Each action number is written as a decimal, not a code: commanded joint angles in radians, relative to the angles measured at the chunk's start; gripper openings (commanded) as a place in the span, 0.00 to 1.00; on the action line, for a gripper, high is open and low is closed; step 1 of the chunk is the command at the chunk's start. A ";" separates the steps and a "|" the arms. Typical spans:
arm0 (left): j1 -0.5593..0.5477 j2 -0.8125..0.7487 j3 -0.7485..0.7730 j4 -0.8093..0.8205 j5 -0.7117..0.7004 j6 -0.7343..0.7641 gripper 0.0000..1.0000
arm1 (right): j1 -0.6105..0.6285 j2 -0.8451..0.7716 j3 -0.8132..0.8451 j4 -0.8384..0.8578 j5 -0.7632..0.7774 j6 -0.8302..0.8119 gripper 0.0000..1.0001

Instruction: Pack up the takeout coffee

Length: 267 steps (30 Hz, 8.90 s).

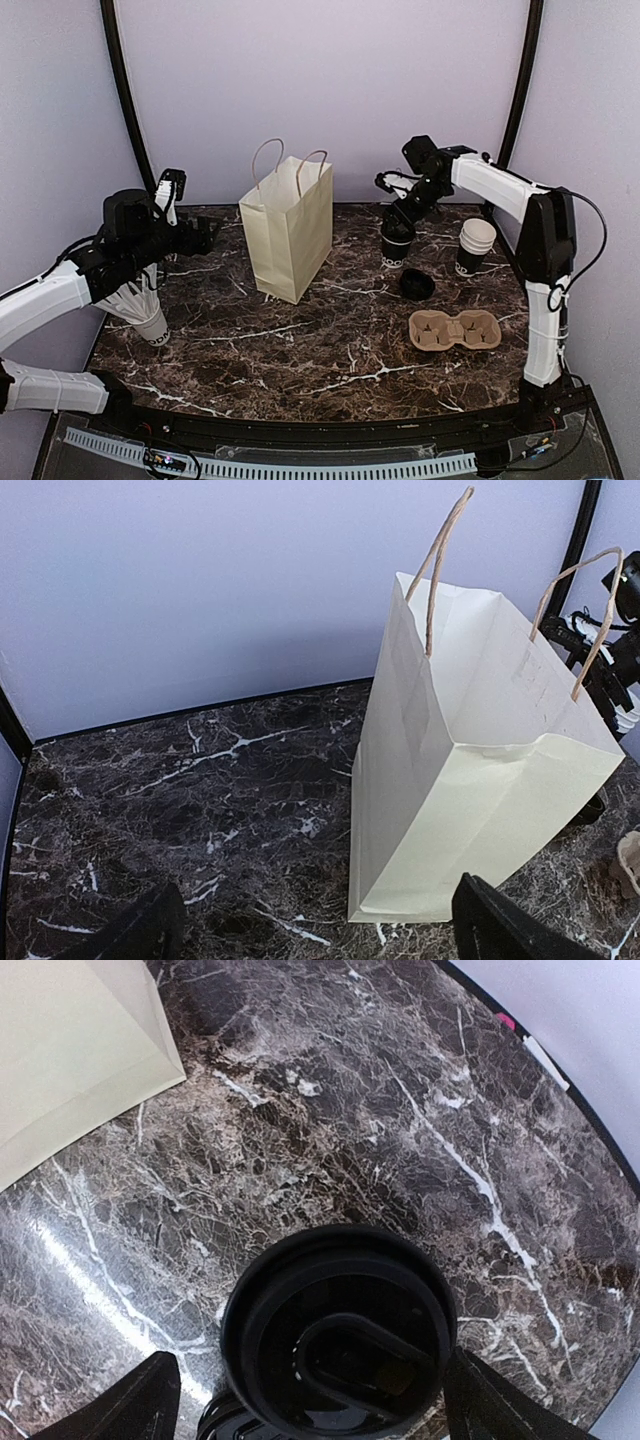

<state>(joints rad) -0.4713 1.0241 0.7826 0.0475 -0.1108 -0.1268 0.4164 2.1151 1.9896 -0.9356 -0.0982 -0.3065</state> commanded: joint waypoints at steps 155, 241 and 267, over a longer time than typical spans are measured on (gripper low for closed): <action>-0.057 0.583 1.011 -0.768 0.503 0.278 0.00 | 0.008 -0.925 -0.669 0.156 -0.311 -0.528 0.40; -0.162 0.248 0.504 -0.729 0.597 0.305 0.00 | 0.139 -0.291 -0.720 0.196 -0.040 -0.808 0.45; -0.168 0.319 0.546 -0.568 0.856 0.247 0.00 | 0.135 -0.654 -0.290 -0.053 -0.459 -0.523 0.24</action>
<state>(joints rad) -0.6369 1.3212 1.3064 -0.6090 0.6052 0.1585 0.5526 1.4128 1.5318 -0.9131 -0.3668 -0.9085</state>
